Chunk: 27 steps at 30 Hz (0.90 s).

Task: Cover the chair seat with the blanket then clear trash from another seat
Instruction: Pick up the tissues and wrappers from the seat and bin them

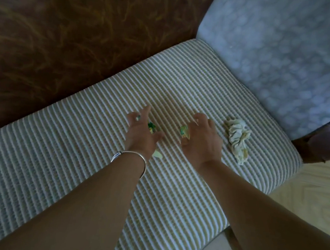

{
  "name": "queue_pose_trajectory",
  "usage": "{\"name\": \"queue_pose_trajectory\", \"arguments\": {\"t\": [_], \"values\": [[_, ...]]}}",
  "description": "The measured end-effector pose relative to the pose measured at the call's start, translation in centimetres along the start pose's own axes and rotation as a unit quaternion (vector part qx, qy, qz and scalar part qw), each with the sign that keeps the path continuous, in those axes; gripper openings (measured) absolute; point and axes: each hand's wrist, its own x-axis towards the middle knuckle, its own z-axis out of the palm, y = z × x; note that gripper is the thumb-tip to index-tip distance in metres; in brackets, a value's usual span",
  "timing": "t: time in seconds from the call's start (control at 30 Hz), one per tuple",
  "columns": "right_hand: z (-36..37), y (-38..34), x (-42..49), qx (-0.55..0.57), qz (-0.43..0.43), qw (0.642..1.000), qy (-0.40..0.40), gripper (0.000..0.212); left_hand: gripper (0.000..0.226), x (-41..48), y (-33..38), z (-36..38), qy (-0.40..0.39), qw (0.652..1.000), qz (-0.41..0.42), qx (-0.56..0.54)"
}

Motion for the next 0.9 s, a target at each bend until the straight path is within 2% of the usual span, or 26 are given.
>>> {"name": "queue_pose_trajectory", "arguments": {"t": [0.13, 0.23, 0.3, 0.37, 0.43, 0.6, 0.7, 0.8, 0.9], "values": [[2.0, 1.6, 0.4, -0.02, -0.02, 0.999, -0.04, 0.031, 0.031, 0.4, -0.2, 1.5, 0.031, 0.997, 0.003, 0.065], [2.2, 1.8, 0.3, -0.013, -0.082, 0.996, 0.011, 0.025, 0.018, 0.4, 0.1, 2.0, 0.057, 0.995, 0.006, 0.088], [1.7, 2.2, 0.4, 0.026, -0.073, 0.997, 0.013, 0.022, 0.015, 0.2, 0.7, 2.5, 0.059, 0.994, 0.032, 0.091], [1.0, 2.7, 0.4, 0.105, -0.01, 0.994, -0.034, 0.016, 0.014, 0.0, 1.9, 3.2, 0.052, 0.994, 0.056, 0.073], [0.0, 3.6, 0.4, 0.147, 0.053, 0.988, -0.013, 0.02, 0.013, -0.3, 3.4, 4.2, 0.037, 0.996, 0.073, 0.044], [-2.5, 7.9, 0.6, 0.087, 0.135, 0.986, 0.051, 0.048, 0.016, -1.0, 7.5, 7.5, 0.01, 0.994, 0.111, 0.0], [-2.1, 10.1, 0.1, 0.06, 0.157, 0.985, 0.032, 0.056, 0.015, -1.4, 8.7, 9.3, 0.004, 0.994, 0.107, -0.009], [-0.1, 10.8, -0.9, 0.065, 0.137, 0.988, -0.018, 0.054, 0.012, -1.9, 8.4, 11.0, -0.007, 0.995, 0.097, -0.014], [0.3, 10.8, -1.1, 0.086, 0.144, 0.986, -0.009, 0.043, 0.004, -2.6, 7.4, 11.9, -0.013, 0.996, 0.092, -0.01]]}}
